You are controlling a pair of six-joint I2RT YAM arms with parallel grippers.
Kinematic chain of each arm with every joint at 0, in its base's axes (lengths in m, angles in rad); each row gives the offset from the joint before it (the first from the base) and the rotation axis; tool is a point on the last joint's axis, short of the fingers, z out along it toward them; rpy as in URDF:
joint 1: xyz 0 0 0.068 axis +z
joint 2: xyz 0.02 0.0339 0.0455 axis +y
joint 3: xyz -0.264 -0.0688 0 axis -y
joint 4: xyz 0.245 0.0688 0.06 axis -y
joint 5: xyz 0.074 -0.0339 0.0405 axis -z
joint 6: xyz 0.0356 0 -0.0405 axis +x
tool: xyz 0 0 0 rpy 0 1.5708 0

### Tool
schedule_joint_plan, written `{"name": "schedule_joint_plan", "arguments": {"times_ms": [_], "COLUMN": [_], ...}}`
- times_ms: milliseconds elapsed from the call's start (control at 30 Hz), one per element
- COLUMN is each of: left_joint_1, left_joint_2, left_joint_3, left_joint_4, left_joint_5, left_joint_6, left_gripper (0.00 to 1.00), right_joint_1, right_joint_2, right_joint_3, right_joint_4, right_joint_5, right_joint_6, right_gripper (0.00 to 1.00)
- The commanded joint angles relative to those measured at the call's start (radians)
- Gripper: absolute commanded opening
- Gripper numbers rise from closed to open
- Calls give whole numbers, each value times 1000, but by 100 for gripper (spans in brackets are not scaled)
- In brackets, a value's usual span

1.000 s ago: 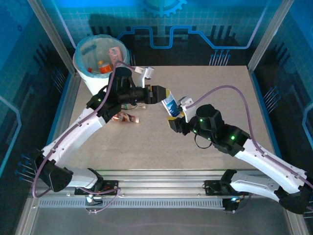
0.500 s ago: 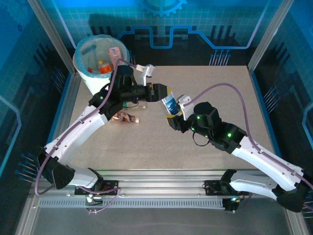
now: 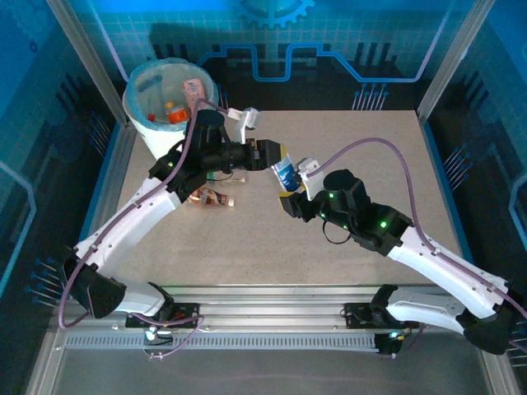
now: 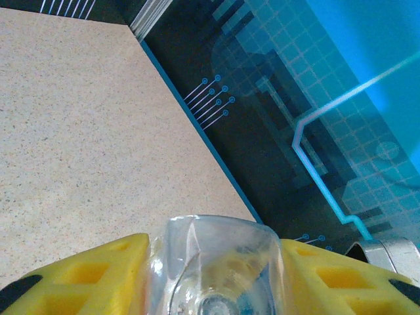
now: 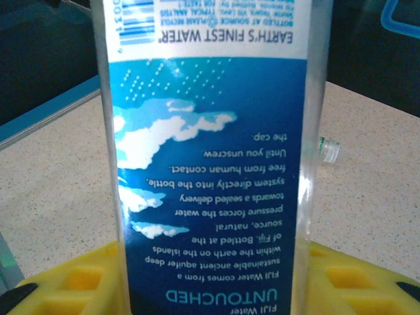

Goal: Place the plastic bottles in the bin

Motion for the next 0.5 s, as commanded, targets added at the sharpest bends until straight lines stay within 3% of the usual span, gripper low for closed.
{"name": "schedule_joint_plan", "arguments": {"times_ms": [0,233,467], "left_joint_1": [-18,-10,14], "left_joint_2": [-24,-38,-56], "left_joint_3": [17,21,17], "left_joint_4": [1,5,32], "left_joint_5": [8,-64,-103], "left_joint_6": [26,16,0], "left_gripper": [23,2,0], "right_joint_1": [-2,-3,-3], "right_joint_2": [18,21,32], "right_joint_3": [51,63,101], "right_joint_4": [82,86,53], "right_joint_5": [-64,-36,-21], "right_joint_6": [-17,-29,-19], "right_gripper": [52,69,93]}}
